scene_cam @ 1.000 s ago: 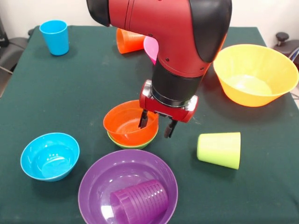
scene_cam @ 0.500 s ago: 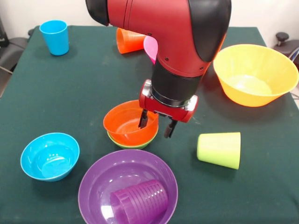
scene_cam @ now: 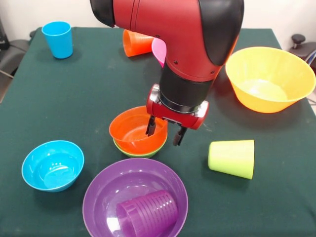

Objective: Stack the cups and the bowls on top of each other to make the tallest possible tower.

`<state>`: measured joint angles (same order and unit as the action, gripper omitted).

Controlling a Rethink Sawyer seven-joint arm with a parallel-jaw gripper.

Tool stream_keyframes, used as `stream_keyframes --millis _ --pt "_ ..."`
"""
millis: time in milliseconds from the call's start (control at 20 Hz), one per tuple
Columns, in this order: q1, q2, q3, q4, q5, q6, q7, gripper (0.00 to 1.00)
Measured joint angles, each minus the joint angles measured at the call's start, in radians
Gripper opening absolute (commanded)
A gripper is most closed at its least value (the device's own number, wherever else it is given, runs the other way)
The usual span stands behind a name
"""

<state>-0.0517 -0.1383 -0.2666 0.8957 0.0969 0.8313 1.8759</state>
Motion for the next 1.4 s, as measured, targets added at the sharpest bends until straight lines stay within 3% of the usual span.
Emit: stream_keyframes --millis 350,400,1400 --pt "0.000 0.021 -0.017 0.000 0.000 -0.009 0.000 1.00" --pt "0.001 0.025 -0.021 0.000 0.000 -0.010 0.000 0.00" --pt "0.004 0.024 -0.035 -0.005 0.002 -0.009 0.000 0.00"
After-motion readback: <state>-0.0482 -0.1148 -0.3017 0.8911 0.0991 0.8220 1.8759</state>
